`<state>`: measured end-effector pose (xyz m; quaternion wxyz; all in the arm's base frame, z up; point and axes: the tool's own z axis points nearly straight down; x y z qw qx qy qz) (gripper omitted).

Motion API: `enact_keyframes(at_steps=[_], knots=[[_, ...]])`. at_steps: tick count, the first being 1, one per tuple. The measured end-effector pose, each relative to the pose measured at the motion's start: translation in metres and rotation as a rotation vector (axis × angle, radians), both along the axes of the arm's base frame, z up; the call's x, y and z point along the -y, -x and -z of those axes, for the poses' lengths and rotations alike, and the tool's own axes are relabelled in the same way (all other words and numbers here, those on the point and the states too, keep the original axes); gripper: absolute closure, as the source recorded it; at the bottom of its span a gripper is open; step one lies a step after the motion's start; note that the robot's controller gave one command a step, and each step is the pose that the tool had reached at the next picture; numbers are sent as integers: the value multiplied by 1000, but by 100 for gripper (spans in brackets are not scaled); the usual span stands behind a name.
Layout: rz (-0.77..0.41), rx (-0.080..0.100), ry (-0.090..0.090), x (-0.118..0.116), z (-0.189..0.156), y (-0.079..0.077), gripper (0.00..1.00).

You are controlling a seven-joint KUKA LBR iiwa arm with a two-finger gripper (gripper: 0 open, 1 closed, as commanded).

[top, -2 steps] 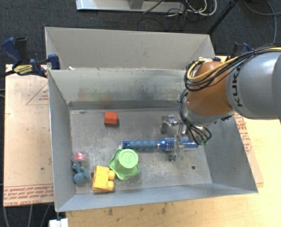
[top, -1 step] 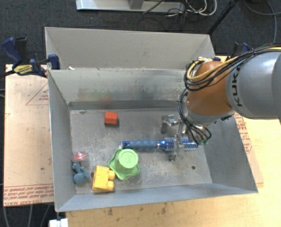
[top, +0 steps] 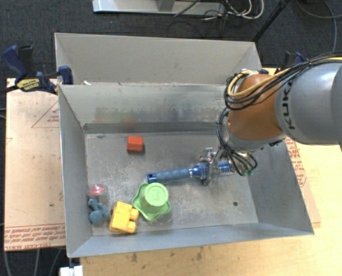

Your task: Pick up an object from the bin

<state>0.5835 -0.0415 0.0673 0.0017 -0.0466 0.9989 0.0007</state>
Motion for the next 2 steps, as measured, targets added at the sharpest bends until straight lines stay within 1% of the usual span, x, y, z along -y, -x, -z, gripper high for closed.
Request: enact_keyframes(at_steps=[2], knots=[[3,2,1,0,-66,-2,100]])
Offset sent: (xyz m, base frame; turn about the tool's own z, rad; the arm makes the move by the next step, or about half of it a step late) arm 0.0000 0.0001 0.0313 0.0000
